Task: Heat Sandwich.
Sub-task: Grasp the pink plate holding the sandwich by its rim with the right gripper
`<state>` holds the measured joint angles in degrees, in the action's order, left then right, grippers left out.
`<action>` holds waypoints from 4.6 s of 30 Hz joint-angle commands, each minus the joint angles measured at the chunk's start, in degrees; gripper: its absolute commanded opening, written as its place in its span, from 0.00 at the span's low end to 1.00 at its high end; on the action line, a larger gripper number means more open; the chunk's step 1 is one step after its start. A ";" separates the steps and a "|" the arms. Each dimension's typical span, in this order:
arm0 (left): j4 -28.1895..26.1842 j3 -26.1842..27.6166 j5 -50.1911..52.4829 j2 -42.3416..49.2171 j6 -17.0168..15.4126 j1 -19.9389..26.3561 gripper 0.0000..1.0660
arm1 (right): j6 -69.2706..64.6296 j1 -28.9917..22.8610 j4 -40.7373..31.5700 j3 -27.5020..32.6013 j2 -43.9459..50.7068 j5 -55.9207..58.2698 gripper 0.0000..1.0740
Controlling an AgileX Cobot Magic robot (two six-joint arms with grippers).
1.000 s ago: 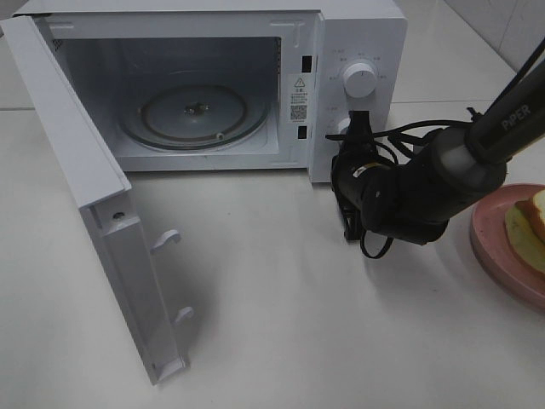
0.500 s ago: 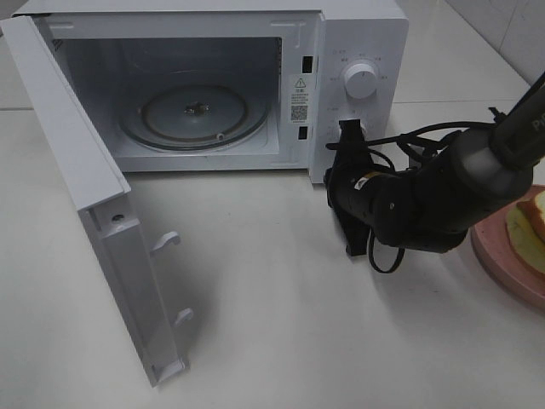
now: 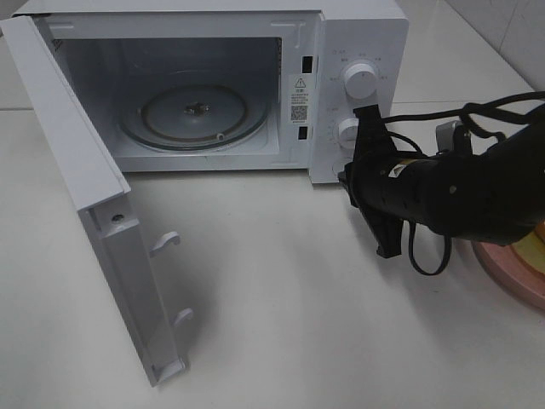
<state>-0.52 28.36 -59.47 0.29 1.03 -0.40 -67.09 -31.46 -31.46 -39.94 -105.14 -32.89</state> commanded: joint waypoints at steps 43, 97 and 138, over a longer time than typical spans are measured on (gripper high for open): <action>-0.11 -0.06 0.23 1.55 -0.17 0.23 0.92 | 73.51 0.06 11.86 1.20 22.46 59.30 0.05; -0.11 -0.06 0.23 1.55 -0.17 0.23 0.92 | 64.97 20.17 39.82 -11.06 8.54 74.03 0.83; -0.11 -0.06 0.23 1.55 -0.17 0.23 0.92 | 62.34 23.43 43.14 -12.15 -2.98 64.86 0.00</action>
<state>-0.52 28.36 -59.47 0.29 1.03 -0.40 -3.61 -8.08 12.15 -52.14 -106.80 32.83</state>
